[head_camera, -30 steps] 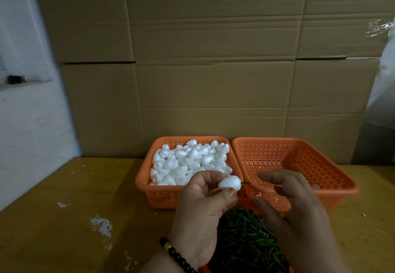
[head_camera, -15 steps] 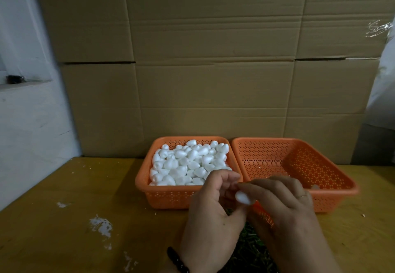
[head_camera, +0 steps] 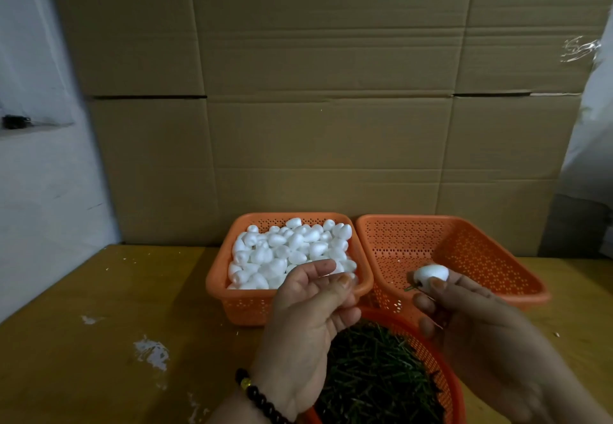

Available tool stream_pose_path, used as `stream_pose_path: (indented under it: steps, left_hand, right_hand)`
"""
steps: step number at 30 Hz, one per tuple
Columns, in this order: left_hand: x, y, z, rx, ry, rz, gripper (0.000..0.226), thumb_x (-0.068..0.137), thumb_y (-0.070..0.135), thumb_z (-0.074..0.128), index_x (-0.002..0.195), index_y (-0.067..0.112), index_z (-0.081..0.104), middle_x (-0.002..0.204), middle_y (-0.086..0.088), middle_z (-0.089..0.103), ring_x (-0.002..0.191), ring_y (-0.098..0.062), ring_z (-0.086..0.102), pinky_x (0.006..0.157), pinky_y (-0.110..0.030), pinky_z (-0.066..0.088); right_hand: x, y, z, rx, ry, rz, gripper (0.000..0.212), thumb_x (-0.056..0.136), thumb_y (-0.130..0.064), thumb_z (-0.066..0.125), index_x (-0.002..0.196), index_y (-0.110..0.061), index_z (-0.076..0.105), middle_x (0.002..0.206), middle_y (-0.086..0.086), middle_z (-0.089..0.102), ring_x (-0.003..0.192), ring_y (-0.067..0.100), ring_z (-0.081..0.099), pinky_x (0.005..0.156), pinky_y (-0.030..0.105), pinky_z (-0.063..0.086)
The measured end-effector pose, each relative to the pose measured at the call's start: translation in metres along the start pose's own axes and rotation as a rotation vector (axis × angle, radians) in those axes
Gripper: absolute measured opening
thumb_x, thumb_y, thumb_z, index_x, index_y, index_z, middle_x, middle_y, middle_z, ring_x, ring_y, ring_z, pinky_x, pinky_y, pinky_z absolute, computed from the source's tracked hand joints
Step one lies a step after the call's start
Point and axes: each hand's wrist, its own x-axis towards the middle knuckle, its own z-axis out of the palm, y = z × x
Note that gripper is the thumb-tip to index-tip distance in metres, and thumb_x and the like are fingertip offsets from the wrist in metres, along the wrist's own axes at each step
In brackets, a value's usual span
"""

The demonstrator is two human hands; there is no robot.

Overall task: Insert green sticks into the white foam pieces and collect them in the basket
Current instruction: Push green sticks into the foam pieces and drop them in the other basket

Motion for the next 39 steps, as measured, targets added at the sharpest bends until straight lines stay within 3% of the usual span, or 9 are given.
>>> stream_pose_path:
  steps: [6, 11, 13, 16, 19, 29, 34, 36, 39]
  left_hand:
    - [0.003, -0.004, -0.002, 0.017, 0.038, -0.013, 0.023, 0.084, 0.004, 0.068, 0.105, 0.01, 0.062, 0.094, -0.006, 0.074, 0.074, -0.015, 0.062, 0.067, -0.03, 0.054]
    - [0.005, -0.005, -0.005, 0.114, 0.053, 0.047, 0.02, 0.085, 0.006, 0.067, 0.104, 0.012, 0.064, 0.086, 0.001, 0.072, 0.075, -0.011, 0.065, 0.069, -0.028, 0.054]
    - [0.006, -0.008, -0.007, 0.19, 0.075, 0.078, 0.017, 0.086, 0.007, 0.068, 0.1, 0.017, 0.066, 0.09, 0.002, 0.071, 0.078, -0.009, 0.066, 0.07, -0.027, 0.053]
    - [0.009, -0.009, -0.011, 0.312, 0.111, 0.138, 0.019, 0.085, 0.006, 0.068, 0.093, 0.023, 0.067, 0.089, 0.007, 0.071, 0.075, -0.006, 0.066, 0.069, -0.025, 0.053]
    - [0.015, -0.005, -0.017, 0.444, 0.144, 0.214, 0.021, 0.085, 0.008, 0.068, 0.091, 0.028, 0.065, 0.087, 0.015, 0.07, 0.073, -0.003, 0.064, 0.069, -0.023, 0.053]
    - [0.054, 0.016, -0.052, 0.941, 0.162, 0.271, 0.018, 0.086, 0.019, 0.067, 0.095, 0.033, 0.062, 0.093, 0.015, 0.064, 0.078, 0.001, 0.059, 0.064, -0.011, 0.044]
    - [0.085, 0.026, -0.055, 1.22, 0.088, 0.227, 0.019, 0.09, 0.02, 0.059, 0.105, 0.031, 0.063, 0.095, 0.016, 0.06, 0.079, 0.004, 0.056, 0.061, -0.009, 0.039]
    - [0.096, 0.025, -0.053, 1.311, -0.036, 0.127, 0.026, 0.089, 0.022, 0.059, 0.114, 0.03, 0.062, 0.103, 0.014, 0.06, 0.084, -0.001, 0.057, 0.068, -0.013, 0.043]
    - [0.113, 0.017, -0.05, 1.522, -0.159, 0.046, 0.035, 0.086, 0.029, 0.059, 0.12, 0.036, 0.059, 0.126, 0.009, 0.056, 0.123, -0.011, 0.047, 0.111, -0.033, 0.031]
  right_hand:
    - [0.02, -0.016, -0.019, -0.321, 0.212, -0.188, 0.033, 0.072, -0.019, 0.065, 0.104, -0.02, 0.066, 0.101, 0.007, 0.07, 0.087, 0.023, 0.062, 0.08, 0.043, 0.046]
    - [0.06, -0.032, -0.04, -1.305, 0.311, -0.385, 0.039, 0.092, -0.028, 0.056, 0.13, -0.036, 0.05, 0.092, -0.007, 0.061, 0.08, 0.018, 0.064, 0.069, 0.042, 0.058]
    - [0.076, -0.035, -0.048, -1.612, 0.246, -0.335, 0.037, 0.095, -0.032, 0.049, 0.132, -0.034, 0.049, 0.09, -0.005, 0.064, 0.076, 0.018, 0.066, 0.067, 0.041, 0.059]
    - [0.092, -0.031, -0.055, -1.858, 0.211, -0.122, 0.037, 0.096, -0.041, 0.042, 0.133, -0.034, 0.046, 0.117, 0.0, 0.063, 0.101, 0.021, 0.06, 0.091, 0.047, 0.049]
    - [0.102, -0.028, -0.06, -1.886, 0.195, -0.039, 0.038, 0.094, -0.042, 0.046, 0.131, -0.031, 0.046, 0.123, 0.0, 0.06, 0.114, 0.021, 0.055, 0.102, 0.048, 0.038]
    - [0.122, -0.028, -0.065, -1.821, 0.218, 0.079, 0.04, 0.086, -0.031, 0.063, 0.123, -0.017, 0.058, 0.115, 0.003, 0.063, 0.102, 0.019, 0.059, 0.09, 0.034, 0.05]
    - [0.092, -0.019, -0.05, -1.595, 0.475, -0.466, 0.029, 0.087, -0.025, 0.062, 0.116, -0.025, 0.061, 0.108, 0.002, 0.065, 0.092, 0.022, 0.061, 0.084, 0.049, 0.051]
    - [0.065, -0.01, -0.037, -1.477, 0.414, -0.663, 0.02, 0.084, -0.018, 0.065, 0.102, -0.027, 0.066, 0.102, -0.003, 0.064, 0.089, 0.018, 0.062, 0.078, 0.047, 0.053]
    - [0.025, 0.001, -0.021, -1.516, 0.111, -0.656, 0.03, 0.078, -0.019, 0.07, 0.082, -0.046, 0.056, 0.087, -0.02, 0.058, 0.078, -0.001, 0.06, 0.066, 0.021, 0.055]
